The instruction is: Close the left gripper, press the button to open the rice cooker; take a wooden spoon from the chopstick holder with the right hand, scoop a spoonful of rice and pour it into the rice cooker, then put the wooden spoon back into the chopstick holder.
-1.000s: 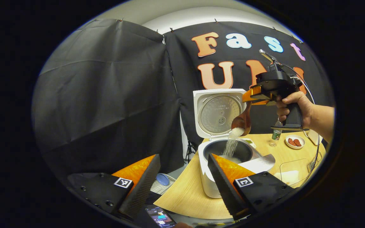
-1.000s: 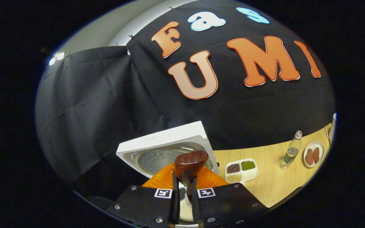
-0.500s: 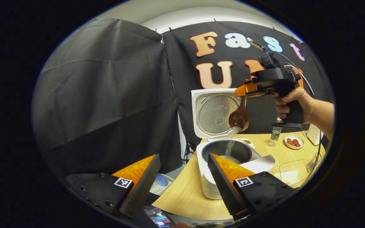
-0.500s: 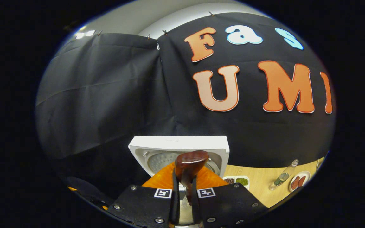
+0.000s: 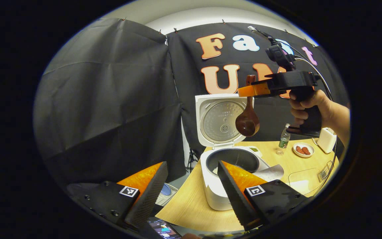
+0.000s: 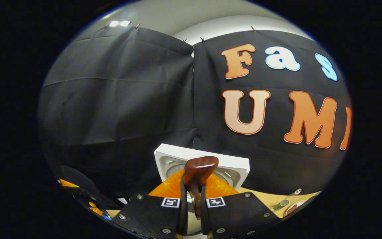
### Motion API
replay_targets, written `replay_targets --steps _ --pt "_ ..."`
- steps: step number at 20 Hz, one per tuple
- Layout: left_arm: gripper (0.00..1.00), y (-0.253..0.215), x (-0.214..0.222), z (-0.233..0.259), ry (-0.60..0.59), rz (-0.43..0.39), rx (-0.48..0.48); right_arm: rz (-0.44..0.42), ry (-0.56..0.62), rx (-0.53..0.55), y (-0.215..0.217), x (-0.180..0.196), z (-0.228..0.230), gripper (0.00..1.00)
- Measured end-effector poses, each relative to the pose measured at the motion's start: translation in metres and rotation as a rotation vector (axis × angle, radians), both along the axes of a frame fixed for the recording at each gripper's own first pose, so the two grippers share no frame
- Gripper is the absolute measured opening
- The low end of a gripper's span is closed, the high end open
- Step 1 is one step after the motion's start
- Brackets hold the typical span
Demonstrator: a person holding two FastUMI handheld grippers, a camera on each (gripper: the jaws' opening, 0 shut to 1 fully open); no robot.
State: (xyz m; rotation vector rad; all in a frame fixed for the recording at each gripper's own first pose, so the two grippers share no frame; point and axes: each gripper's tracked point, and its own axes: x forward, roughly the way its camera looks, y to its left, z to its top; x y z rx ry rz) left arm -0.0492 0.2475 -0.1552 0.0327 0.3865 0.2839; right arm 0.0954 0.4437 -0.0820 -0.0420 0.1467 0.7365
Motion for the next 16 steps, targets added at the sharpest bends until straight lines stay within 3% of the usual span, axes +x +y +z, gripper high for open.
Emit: replay_targets --steps 4,9,13,16 --pt "1.0 0.0 0.005 -0.001 -0.002 -0.022 -0.001 -0.029 0.118 0.077 -0.017 -0.004 -0.012 0.15" --pt "1.0 -0.02 0.005 0.003 -0.014 -0.055 -0.027 -0.079 0.329 0.3 -0.05 -0.01 -0.016 0.15" --pt "1.0 -0.038 0.006 0.005 -0.015 -0.076 -0.027 -0.139 0.449 0.446 -0.098 -0.011 -0.018 0.15" --pt "1.0 -0.055 0.005 0.003 -0.009 -0.087 -0.043 -0.203 0.49 0.488 -0.143 -0.016 -0.029 0.15"
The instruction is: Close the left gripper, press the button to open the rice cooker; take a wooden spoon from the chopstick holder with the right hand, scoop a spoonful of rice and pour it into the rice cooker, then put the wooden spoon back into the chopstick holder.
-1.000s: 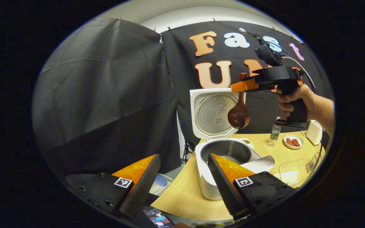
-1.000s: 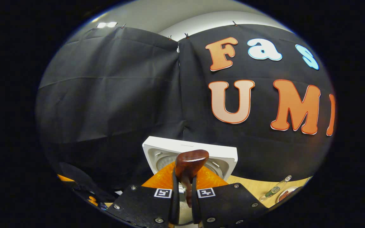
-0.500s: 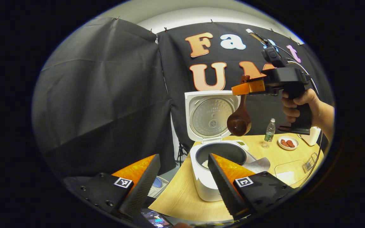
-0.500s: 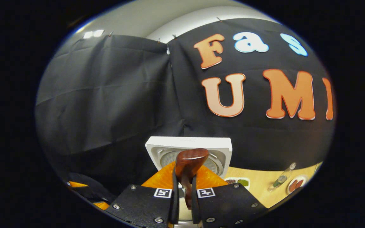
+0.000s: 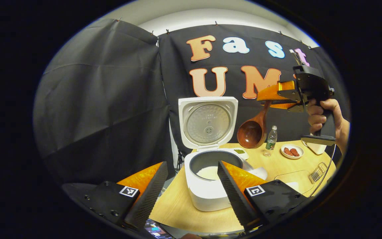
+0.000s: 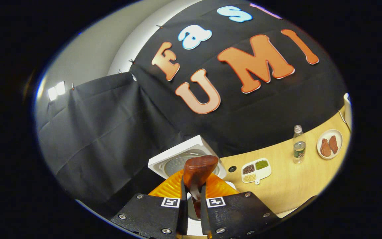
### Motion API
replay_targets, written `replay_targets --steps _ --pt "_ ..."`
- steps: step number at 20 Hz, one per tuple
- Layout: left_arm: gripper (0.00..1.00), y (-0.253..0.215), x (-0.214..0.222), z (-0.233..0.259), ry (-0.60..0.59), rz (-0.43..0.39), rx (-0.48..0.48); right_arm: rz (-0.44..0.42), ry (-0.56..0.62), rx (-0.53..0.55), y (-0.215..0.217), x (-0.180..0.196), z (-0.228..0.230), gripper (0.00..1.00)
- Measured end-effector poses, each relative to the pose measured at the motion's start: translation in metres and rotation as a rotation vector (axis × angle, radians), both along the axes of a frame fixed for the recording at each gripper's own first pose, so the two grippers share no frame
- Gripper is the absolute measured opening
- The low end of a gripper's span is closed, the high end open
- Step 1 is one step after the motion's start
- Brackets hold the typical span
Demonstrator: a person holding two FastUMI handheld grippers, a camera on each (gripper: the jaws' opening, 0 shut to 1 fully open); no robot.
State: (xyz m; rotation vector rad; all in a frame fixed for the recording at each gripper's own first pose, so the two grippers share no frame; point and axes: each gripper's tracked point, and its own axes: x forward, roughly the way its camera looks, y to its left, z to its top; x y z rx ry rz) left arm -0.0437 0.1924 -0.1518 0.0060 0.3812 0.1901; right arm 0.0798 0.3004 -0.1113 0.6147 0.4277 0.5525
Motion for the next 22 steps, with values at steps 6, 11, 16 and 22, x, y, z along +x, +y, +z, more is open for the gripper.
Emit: replay_targets --steps 6,11,16,22 --pt "1.0 -0.045 0.01 0.003 0.005 -0.047 -0.014 -0.146 0.077 0.004 -0.102 -0.008 -0.028 0.15" --pt "1.0 -0.085 0.02 0.009 0.005 -0.099 -0.008 -0.278 0.146 0.003 -0.189 -0.021 -0.063 0.15" --pt "0.99 -0.125 0.029 0.011 0.009 -0.162 -0.001 -0.418 0.205 -0.002 -0.271 -0.04 -0.091 0.15" --pt "1.0 -0.163 0.036 0.012 0.013 -0.213 -0.002 -0.537 0.243 -0.016 -0.357 -0.062 -0.116 0.15"
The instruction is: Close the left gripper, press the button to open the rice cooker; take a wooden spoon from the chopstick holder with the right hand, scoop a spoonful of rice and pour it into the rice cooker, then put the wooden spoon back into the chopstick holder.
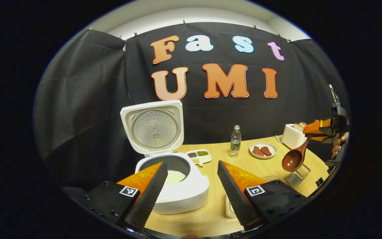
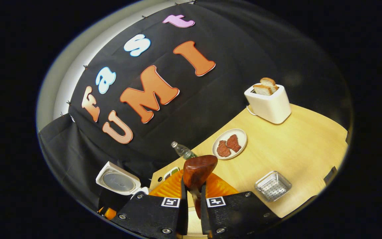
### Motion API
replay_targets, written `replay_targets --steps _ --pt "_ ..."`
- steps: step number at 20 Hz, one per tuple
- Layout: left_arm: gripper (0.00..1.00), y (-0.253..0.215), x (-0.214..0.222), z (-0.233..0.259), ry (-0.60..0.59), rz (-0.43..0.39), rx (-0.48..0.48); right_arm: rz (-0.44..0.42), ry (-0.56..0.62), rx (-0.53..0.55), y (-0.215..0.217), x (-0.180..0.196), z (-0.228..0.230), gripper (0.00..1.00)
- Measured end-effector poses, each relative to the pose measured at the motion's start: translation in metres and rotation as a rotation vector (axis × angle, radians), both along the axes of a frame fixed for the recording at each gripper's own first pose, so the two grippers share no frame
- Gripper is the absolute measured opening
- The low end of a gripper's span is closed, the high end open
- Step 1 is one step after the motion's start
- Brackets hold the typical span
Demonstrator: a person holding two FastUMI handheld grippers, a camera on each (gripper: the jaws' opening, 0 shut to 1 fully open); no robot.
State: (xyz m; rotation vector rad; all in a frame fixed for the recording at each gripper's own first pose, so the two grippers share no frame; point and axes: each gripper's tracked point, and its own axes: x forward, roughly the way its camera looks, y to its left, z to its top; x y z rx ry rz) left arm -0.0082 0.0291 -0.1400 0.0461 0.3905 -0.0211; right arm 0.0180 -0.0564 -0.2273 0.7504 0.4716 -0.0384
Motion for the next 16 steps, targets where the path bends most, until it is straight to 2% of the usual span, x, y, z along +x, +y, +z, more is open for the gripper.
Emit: replay_targets --steps 5,9,12,16 --pt "1.0 -0.025 0.003 0.002 0.001 -0.012 -0.008 -0.058 0.003 -0.059 -0.058 -0.007 -0.015 0.16" --pt "1.0 -0.04 0.002 0.006 -0.004 -0.006 -0.007 -0.063 0.015 -0.106 -0.086 -0.009 -0.032 0.17" --pt "1.0 -0.041 0.001 0.009 -0.007 0.016 0.008 -0.049 0.014 -0.116 -0.097 -0.009 -0.045 0.17" --pt "1.0 -0.039 -0.004 0.008 0.02 0.069 0.002 0.024 0.051 -0.173 -0.1 -0.016 -0.072 0.19"
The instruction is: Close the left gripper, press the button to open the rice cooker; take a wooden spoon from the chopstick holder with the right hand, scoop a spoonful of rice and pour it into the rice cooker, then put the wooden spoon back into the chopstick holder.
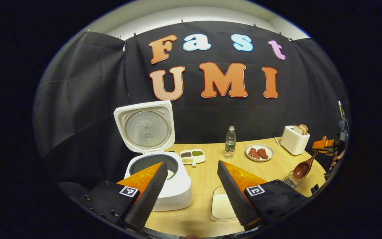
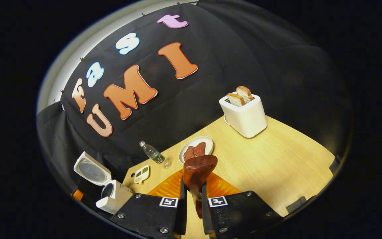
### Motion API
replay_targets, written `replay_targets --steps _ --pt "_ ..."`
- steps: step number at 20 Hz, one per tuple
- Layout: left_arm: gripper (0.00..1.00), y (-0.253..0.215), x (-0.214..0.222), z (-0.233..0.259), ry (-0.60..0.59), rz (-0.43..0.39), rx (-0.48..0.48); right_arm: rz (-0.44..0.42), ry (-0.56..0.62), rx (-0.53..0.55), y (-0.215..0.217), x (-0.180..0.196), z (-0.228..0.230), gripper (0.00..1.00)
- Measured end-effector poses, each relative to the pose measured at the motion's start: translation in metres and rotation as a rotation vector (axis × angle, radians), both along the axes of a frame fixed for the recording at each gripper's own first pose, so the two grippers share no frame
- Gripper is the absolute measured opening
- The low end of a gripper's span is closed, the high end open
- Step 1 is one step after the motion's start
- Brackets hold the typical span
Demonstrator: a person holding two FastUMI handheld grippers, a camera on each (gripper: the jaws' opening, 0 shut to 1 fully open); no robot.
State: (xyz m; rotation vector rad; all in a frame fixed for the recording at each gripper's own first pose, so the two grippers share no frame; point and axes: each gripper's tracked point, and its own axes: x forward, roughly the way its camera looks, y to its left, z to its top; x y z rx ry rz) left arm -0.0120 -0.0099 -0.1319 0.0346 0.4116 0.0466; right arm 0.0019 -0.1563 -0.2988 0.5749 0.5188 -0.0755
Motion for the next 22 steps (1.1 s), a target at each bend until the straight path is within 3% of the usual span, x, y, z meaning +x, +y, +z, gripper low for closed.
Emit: replay_targets --steps 4,9,13,15,16,18,19,22 --pt "1.0 0.018 -0.004 0.0 0.02 0.069 0.084 0.006 0.008 -0.011 0.0 0.007 -0.021 0.2" --pt "0.99 0.031 0.001 -0.003 0.048 0.116 0.064 0.002 0.079 -0.003 0.008 0.002 -0.05 0.25" --pt "1.0 0.05 0.015 0.0 0.038 0.149 0.053 -0.02 0.084 -0.006 0.004 0.0 -0.036 0.3" --pt "1.0 0.065 0.024 0.008 0.017 0.164 0.042 -0.016 0.106 -0.021 0.005 -0.004 -0.03 0.37" --pt "1.0 0.072 0.031 0.013 0.001 0.168 0.04 -0.018 0.109 -0.028 0.006 -0.006 -0.026 0.48" --pt "1.0 0.088 0.044 0.023 -0.023 0.172 0.04 -0.028 0.104 -0.055 0.006 -0.007 -0.016 0.6" --pt "1.0 0.095 0.051 0.028 -0.033 0.173 0.036 -0.035 0.102 -0.071 0.006 -0.007 -0.012 0.55" --pt "1.0 0.119 0.074 0.045 -0.061 0.171 0.002 -0.055 0.084 -0.135 0.0 -0.013 0.008 0.86"
